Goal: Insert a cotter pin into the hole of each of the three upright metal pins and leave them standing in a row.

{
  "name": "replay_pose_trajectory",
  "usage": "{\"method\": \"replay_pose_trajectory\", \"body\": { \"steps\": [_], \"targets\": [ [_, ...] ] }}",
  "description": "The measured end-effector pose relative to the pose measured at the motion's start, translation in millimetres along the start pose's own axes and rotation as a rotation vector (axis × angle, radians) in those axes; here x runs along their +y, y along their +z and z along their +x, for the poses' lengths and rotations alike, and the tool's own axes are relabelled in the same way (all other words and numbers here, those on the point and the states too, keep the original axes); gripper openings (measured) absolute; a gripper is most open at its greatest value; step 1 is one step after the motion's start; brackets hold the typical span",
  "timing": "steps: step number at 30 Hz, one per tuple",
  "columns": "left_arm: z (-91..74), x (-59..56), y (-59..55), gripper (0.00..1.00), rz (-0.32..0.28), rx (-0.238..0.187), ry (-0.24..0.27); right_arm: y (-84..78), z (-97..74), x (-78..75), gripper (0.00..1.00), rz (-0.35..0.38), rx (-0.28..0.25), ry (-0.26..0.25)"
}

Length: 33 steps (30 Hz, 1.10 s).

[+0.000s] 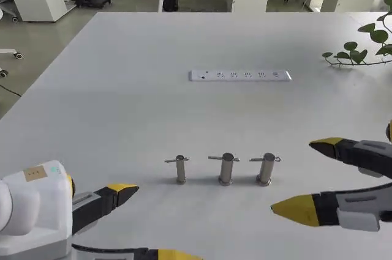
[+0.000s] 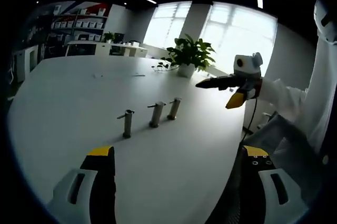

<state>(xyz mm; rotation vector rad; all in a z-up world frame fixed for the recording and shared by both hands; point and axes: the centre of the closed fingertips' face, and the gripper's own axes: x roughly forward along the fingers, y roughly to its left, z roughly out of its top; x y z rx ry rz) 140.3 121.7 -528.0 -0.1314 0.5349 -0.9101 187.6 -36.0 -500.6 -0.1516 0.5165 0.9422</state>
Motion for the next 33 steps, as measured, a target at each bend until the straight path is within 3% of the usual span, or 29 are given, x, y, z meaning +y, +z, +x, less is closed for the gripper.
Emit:
{"method": "replay_pose_trajectory", "body": {
  "steps": [6,12,16,18,22,26,33],
  "targets": [
    [-4.0,3.4,0.9,0.99,-0.013,0.014,0.015,2.0,-10.7,1.4,0.98,0.077,-0.035,-0.037],
    [-5.2,1.1,5.6,0.99,-0.045,-0.005,0.019,-17.5,-13.5,4.2,0.98,0.114,0.031,-0.056],
    [-4.5,-1.8,-0.7,0.99,-0.075,0.024,0.016,-36.1,-13.0,7.2,0.96,0.12,0.101,-0.064],
    [-4.5,1.0,-5.6,0.99,-0.081,0.042,0.031,-38.0,-12.9,4.9,0.93,0.128,0.091,-0.083],
    [-4.9,0.3,-7.6,0.99,-0.11,0.038,0.037,-39.3,-9.1,7.0,0.95,0.191,0.074,-0.082],
    [-6.2,2.8,-10.5,0.99,-0.119,0.049,0.052,-44.6,-3.4,7.0,0.96,0.201,0.105,-0.091],
    [-8.6,6.0,-10.7,0.99,-0.126,0.055,0.07,-46.0,2.0,12.8,0.95,0.211,0.11,-0.078]
  ]
}}
